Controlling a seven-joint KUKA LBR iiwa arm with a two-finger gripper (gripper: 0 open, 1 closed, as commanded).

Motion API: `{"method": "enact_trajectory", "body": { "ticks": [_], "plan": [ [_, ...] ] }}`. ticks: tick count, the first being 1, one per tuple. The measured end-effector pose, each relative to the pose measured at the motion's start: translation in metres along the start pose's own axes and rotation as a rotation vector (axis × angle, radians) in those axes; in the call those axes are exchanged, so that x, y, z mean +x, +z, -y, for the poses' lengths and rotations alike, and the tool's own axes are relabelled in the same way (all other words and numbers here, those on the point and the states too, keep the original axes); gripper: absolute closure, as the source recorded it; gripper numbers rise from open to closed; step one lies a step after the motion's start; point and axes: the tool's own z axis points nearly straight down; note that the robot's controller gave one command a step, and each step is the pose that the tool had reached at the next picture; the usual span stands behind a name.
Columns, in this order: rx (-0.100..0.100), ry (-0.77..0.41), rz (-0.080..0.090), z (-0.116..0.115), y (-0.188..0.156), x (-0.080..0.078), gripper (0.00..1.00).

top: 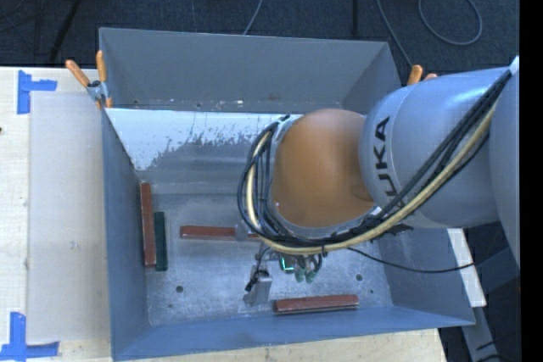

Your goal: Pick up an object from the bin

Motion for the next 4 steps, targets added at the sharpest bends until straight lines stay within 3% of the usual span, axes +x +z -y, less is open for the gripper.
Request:
{"method": "enact_trajectory", "body": {
  "ticks": [1,2,3,4],
  "plan": [
    [0.002,-0.006,0.001,0.098,0.099,-0.011,0.0],
    [-0.001,-0.007,0.008,0.106,0.064,0.015,0.0],
    [-0.001,-0.085,0.01,0.129,0.066,0.013,0.0],
    [-0.002,0.005,0.015,0.14,0.095,0.005,0.0]
  ]
}}
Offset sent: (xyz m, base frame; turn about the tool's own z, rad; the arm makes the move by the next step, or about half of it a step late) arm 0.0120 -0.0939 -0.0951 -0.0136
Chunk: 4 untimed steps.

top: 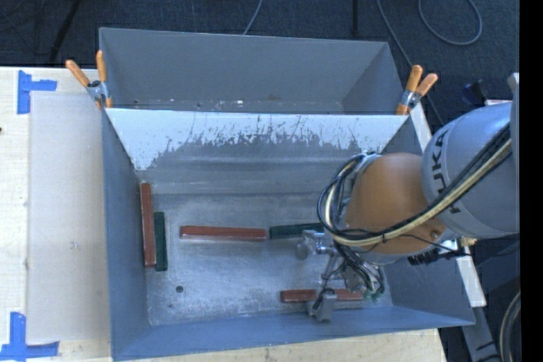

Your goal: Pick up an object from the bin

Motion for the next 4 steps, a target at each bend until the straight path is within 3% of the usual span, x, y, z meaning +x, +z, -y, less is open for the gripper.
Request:
{"method": "enact_trajectory", "body": {
  "ticks": [1,2,4],
  "plan": [
    [0.0,0.003,0.0,0.0,-0.001,-0.002,0.0],
    [0.0,0.004,-0.006,0.0,0.0,0.0,1.0],
    [0.001,0.012,-0.004,0.0,-0.065,-0.002,1.0]
  ]
}}
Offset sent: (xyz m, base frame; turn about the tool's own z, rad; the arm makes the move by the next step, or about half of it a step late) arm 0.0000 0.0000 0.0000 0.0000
